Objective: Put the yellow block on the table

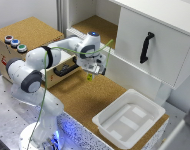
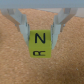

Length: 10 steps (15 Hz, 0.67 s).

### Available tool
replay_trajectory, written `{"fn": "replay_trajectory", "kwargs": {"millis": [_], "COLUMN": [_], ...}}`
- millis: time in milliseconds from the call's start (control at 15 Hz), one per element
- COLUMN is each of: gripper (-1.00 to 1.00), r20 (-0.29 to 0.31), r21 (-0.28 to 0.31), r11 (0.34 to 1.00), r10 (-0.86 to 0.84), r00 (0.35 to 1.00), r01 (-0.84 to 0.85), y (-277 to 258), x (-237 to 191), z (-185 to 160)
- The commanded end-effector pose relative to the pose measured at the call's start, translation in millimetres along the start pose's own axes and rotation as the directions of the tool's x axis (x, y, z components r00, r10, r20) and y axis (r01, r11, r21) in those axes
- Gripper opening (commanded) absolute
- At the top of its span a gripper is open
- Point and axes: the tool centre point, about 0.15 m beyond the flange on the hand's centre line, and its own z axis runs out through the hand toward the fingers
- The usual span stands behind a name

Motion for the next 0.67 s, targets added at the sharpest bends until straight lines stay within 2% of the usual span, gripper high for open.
{"fn": "replay_trajectory", "kwargs": {"millis": [0, 200, 267, 600], "gripper": [-1.0, -1.0, -1.0, -1.0], "r20": [0.01, 0.058, 0.047, 0.003], "r21": [-0.018, 0.036, 0.063, 0.071], "r11": [0.996, 0.993, 0.99, 0.981], "r10": [0.086, 0.108, 0.122, 0.18], "r00": [0.996, 0.992, 0.991, 0.984], "r01": [-0.085, -0.11, -0.125, -0.179], "y": [37, 33, 33, 42], "x": [12, 16, 15, 25], "z": [66, 104, 112, 121]}}
